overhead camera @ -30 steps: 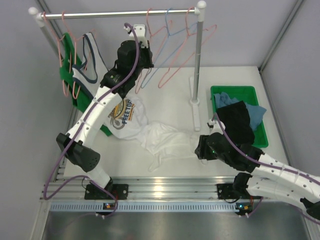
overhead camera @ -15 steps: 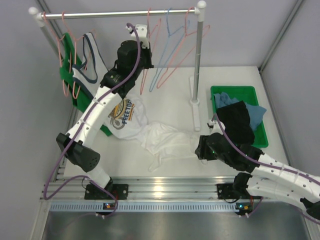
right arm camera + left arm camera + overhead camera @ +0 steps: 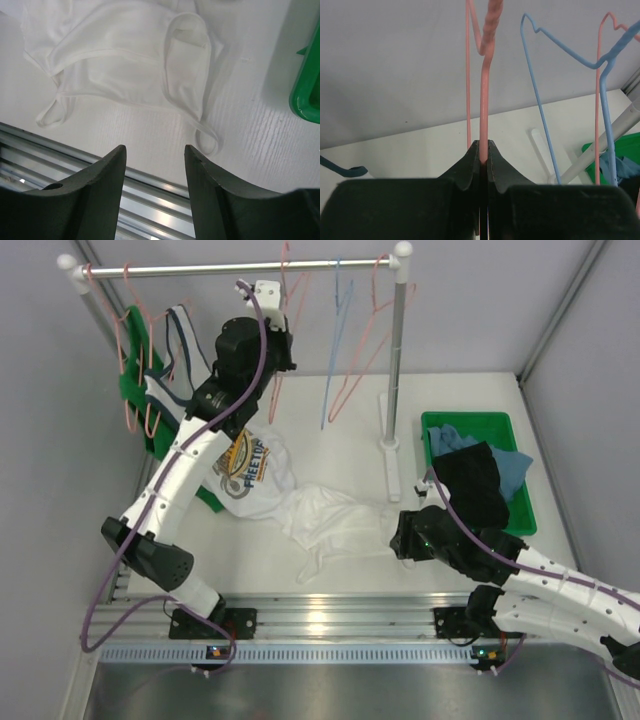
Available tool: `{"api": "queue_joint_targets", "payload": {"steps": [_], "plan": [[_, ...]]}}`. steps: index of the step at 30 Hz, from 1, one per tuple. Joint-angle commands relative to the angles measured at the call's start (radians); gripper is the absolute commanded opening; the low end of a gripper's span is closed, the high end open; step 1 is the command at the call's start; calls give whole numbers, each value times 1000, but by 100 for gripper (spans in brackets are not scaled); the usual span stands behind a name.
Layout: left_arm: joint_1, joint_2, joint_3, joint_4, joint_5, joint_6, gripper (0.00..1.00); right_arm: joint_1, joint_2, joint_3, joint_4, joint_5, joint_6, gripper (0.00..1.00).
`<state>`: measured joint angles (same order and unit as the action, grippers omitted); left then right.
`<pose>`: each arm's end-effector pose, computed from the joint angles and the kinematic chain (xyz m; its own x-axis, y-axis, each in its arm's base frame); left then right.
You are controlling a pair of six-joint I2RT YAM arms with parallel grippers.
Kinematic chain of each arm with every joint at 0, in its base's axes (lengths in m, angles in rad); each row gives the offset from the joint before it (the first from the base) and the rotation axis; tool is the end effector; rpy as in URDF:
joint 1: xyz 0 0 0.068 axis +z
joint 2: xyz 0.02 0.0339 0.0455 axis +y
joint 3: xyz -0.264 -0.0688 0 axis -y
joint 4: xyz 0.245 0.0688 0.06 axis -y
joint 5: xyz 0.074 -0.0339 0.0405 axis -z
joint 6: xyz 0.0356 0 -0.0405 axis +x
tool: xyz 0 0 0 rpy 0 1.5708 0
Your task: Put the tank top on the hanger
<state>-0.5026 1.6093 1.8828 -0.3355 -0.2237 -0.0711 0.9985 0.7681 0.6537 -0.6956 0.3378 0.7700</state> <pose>0.3178 -0.1657 0.4945 -0.0737 -0.0385 -0.9965 0.2711 0.9608 -0.0572 0.0936 0.1235 0.2506 -0.7476 0.0523 -0.6621 -0.2075 0.9286 0.3077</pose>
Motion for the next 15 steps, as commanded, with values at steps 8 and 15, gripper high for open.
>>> {"api": "queue_joint_targets", "payload": {"steps": [8, 15], "plan": [[21, -117, -80, 130, 49, 19, 0, -9, 3, -5, 18, 4, 5, 50], [24, -176, -152, 161, 67, 31, 0, -9, 2, -16, 27, 3, 6, 50]]}}
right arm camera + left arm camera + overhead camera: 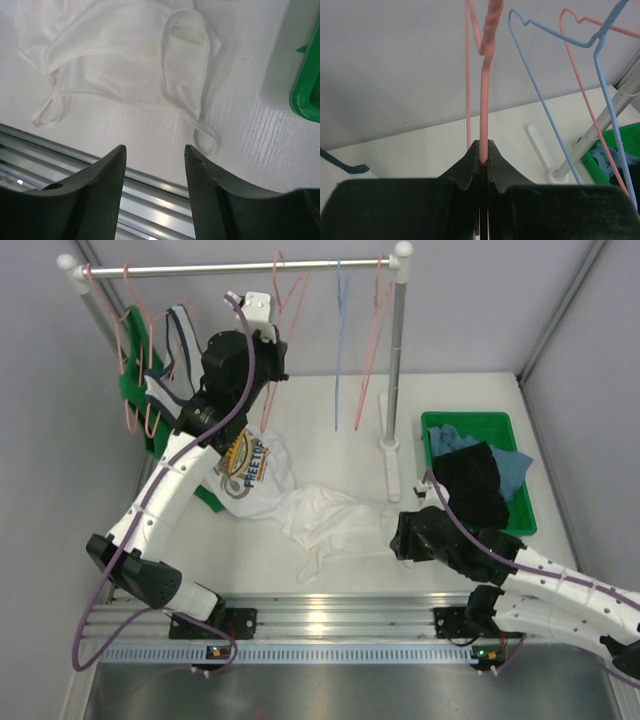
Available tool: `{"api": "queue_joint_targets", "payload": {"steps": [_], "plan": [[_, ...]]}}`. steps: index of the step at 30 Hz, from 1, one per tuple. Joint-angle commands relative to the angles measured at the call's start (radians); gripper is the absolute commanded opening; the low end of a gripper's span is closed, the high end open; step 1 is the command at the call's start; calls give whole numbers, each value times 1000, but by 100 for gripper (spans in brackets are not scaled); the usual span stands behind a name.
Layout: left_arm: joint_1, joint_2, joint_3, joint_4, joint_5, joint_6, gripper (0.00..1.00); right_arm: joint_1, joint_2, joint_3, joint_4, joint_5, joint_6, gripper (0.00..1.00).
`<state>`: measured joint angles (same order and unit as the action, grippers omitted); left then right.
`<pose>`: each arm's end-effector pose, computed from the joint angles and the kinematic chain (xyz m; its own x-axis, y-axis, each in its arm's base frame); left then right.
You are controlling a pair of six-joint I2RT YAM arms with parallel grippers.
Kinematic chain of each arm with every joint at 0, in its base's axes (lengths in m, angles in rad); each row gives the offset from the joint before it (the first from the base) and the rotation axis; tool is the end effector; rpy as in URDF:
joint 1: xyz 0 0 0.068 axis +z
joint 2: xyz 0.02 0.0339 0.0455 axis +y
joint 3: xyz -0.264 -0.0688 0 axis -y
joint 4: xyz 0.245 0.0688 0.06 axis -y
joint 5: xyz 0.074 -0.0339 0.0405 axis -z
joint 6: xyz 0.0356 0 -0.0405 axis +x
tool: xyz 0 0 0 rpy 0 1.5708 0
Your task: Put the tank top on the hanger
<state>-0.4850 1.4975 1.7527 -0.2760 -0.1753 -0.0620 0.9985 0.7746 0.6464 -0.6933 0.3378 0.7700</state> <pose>0.2963 -0.1491 0.4944 -0.0373 -0.0493 -0.9981 0.3031 0.9512 -0.0583 0.0940 0.1241 0.2476 -0.7517 0.0459 -0.6579 -0.2056 0.9315 0.3000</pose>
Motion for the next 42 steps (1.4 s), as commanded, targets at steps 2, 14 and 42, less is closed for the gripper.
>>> {"api": "queue_joint_targets", "payload": {"steps": [2, 14, 42], "plan": [[8, -77, -32, 98, 22, 28, 0, -9, -5, -10, 25, 3, 5, 50], [14, -247, -176, 14, 39, 36, 0, -9, 3, -1, 14, 9, 2, 50], [13, -720, -607, -627, 714, -12, 0, -11, 222, -54, 213, -51, -54, 38]]}}
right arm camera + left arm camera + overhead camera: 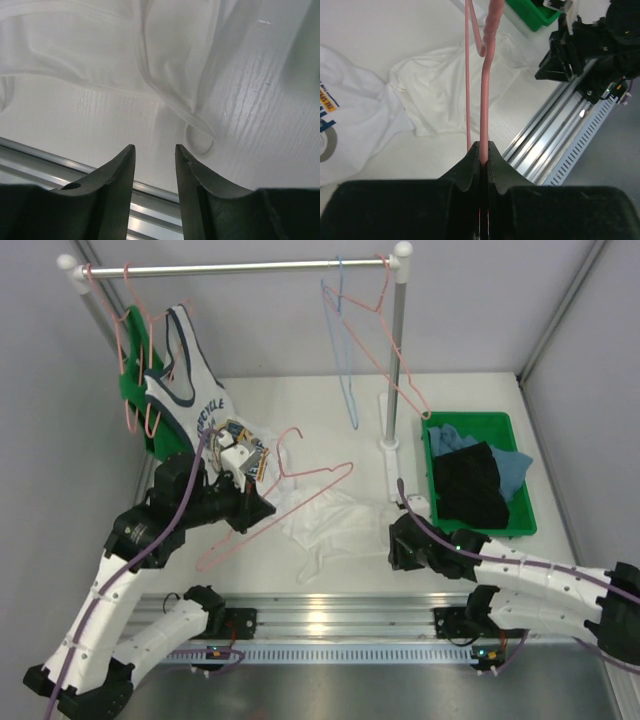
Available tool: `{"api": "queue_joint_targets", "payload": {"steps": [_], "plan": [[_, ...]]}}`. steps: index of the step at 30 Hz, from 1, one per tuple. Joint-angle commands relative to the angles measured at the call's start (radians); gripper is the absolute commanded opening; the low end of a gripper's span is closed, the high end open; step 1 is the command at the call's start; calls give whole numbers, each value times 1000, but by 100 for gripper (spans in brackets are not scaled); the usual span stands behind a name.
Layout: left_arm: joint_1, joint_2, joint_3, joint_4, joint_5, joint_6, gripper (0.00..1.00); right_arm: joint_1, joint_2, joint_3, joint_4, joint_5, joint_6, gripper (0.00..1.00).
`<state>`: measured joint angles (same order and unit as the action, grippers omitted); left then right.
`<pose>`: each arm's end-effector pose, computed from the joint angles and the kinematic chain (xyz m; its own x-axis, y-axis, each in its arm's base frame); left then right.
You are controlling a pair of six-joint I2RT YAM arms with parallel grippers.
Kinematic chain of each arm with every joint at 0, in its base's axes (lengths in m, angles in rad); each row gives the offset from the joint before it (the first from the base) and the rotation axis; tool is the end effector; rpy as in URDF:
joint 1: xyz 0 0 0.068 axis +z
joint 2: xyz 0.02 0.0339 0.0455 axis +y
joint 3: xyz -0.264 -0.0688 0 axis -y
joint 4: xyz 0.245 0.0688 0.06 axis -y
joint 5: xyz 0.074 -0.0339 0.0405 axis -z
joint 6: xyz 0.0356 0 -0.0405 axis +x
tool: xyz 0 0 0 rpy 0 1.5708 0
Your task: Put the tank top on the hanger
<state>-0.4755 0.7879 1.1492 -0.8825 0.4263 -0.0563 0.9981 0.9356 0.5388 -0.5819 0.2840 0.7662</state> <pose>0.1124 -0.0745 0.3904 -0.4834 0.1913 -0.8543 0.7096 0.6571 -0.2544 0.1021 0.1399 0.1969 -0.8247 -0.0507 -0.5634 -0.2085 0.9531 0.2195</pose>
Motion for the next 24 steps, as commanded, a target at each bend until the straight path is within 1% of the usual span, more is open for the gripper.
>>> {"api": "queue_joint_targets", "payload": {"steps": [1, 2, 6, 9, 17, 24], "plan": [[3, -9, -5, -24, 118, -20, 0, -9, 83, 56, 126, 1, -57, 37], [2, -4, -3, -23, 124, -22, 0, -9, 121, 59, 138, 3, -73, 37], [3, 20, -5, -26, 173, -37, 0, -9, 180, 79, 169, 29, -100, 37], [2, 37, -11, -26, 200, -45, 0, -9, 193, 87, 188, 46, -123, 38], [-11, 79, -11, -24, 190, -48, 0, -16, 238, 70, 209, 81, -179, 44], [-18, 108, 1, -24, 204, -54, 0, -41, 233, 24, 255, 57, -189, 46]]}}
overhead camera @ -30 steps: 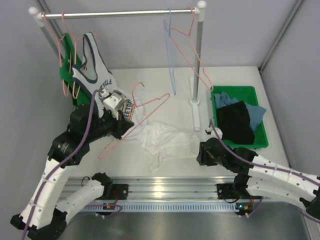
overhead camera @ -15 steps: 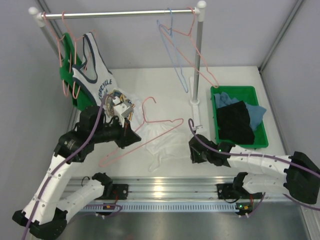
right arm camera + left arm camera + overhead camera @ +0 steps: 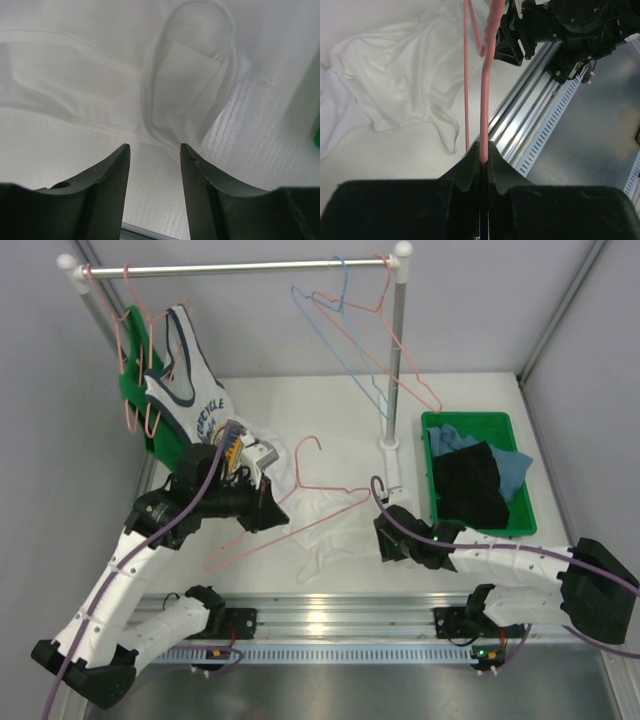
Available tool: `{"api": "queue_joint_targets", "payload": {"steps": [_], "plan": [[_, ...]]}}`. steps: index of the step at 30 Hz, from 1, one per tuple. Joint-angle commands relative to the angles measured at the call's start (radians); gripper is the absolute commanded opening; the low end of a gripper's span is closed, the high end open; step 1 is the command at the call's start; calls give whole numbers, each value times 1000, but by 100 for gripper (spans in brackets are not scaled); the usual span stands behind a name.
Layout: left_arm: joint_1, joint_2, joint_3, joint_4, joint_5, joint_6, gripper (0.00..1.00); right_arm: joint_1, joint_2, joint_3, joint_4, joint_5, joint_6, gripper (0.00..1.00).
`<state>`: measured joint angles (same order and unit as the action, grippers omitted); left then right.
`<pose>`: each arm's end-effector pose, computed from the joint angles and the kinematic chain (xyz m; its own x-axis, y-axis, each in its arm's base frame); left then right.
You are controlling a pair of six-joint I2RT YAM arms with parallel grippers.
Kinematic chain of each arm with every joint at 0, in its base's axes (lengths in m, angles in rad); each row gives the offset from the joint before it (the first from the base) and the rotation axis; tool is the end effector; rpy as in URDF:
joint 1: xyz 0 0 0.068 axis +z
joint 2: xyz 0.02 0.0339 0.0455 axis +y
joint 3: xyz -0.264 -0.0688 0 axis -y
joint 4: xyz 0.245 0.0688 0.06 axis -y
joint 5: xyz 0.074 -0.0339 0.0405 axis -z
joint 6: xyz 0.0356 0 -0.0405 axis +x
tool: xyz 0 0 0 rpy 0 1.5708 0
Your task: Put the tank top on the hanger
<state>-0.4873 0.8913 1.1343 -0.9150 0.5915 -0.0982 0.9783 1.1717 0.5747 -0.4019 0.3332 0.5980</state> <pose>0.1308 -0.0918 0.3716 -0.6233 0.2382 -0.7448 0.7166 0.5552 -0.4222 0.1281 0.1694 0.1781 -0.7738 -0.1967 -0.6021 -0.3018 0.9502 0.0774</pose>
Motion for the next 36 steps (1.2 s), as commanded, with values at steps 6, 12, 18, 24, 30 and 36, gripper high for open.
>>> {"api": "queue_joint_targets", "payload": {"steps": [6, 12, 18, 24, 30, 36], "plan": [[-13, 20, 7, 19, 44, -32, 0, -32, 19, -35, 92, -9, -23, 35], [-20, 24, 2, 22, 48, -43, 0, -36, 14, -36, 91, -29, -33, 35], [-27, 23, -19, 41, 45, -66, 0, -47, 46, -26, 94, -65, -44, 30], [-34, 20, -44, 64, 34, -100, 0, -61, 46, -18, 78, -97, -53, 17], [-43, -2, -90, 74, 57, -115, 0, -90, -38, 30, -3, -129, -63, 12], [-59, -18, -126, 77, 67, -124, 0, -145, -112, 102, -104, -146, -67, 10]]}}
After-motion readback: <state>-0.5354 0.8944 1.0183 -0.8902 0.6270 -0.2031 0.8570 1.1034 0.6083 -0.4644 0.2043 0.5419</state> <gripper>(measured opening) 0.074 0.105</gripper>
